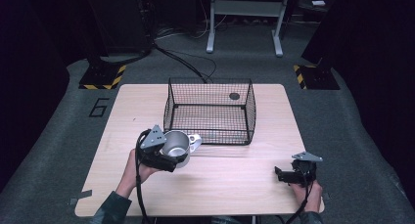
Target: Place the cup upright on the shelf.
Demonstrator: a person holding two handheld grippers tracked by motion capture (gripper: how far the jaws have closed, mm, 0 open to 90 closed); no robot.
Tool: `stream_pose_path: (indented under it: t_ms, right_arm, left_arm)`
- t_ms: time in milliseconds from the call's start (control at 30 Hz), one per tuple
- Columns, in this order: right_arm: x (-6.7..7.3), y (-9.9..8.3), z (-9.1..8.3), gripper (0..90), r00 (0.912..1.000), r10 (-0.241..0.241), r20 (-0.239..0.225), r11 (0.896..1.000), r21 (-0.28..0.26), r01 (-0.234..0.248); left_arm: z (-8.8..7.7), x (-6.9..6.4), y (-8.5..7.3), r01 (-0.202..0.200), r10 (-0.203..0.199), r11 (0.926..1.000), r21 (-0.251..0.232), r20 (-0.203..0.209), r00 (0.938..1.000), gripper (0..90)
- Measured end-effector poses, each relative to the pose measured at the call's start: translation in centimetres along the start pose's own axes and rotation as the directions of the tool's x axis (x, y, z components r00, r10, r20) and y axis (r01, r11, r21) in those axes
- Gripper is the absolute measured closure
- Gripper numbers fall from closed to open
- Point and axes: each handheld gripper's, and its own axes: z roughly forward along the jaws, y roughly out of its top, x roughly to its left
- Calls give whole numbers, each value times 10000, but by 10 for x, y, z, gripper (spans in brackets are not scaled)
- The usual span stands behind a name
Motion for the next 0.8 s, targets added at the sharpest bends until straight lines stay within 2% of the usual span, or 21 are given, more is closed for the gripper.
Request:
stream_pose_path:
  t_ms: [433,800]
  right_arm:
    - [0,0,0,8,10000,-6,10,10000,-7,6]
    - [0,0,0,8,10000,-6,15,10000,-11,6]
  left_arm:
    - [7,8,16,-57,57,10000,3,71,10000,66]
    - [10,13,32,-126,127,9996,-237,53,9999,66]
